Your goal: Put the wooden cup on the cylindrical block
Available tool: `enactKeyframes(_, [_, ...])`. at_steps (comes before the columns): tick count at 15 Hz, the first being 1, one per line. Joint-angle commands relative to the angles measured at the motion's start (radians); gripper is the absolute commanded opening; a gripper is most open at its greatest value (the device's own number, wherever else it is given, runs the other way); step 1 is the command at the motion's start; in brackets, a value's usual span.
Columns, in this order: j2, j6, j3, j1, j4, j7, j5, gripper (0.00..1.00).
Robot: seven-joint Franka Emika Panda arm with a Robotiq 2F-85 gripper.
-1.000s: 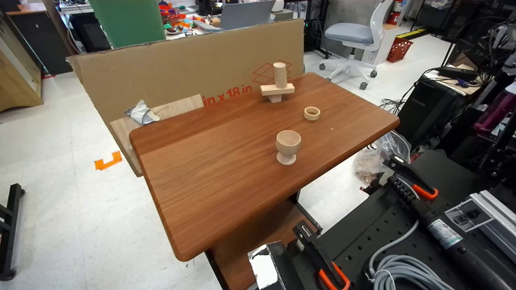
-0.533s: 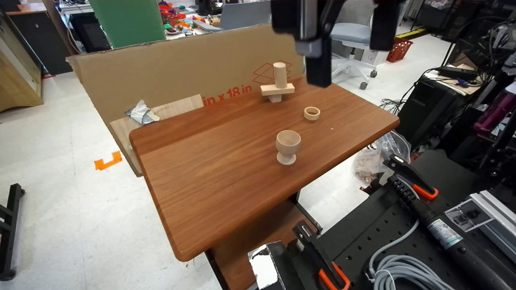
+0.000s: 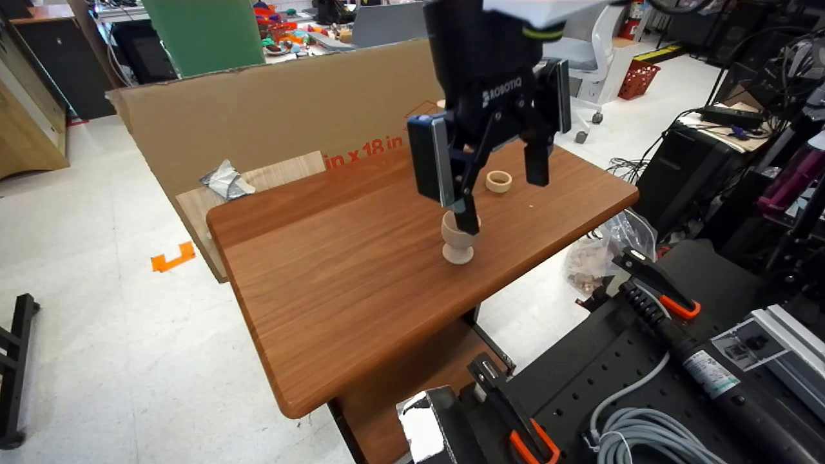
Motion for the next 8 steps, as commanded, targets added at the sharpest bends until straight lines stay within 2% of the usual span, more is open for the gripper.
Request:
enactKeyframes(1, [0.099,0.028,-0.026,0.011,0.06,0.017,-0.038,1.0])
enactKeyframes(8, [0.199,0.046,-0.063,0.02,0.116,0.054,-0.091,1.0])
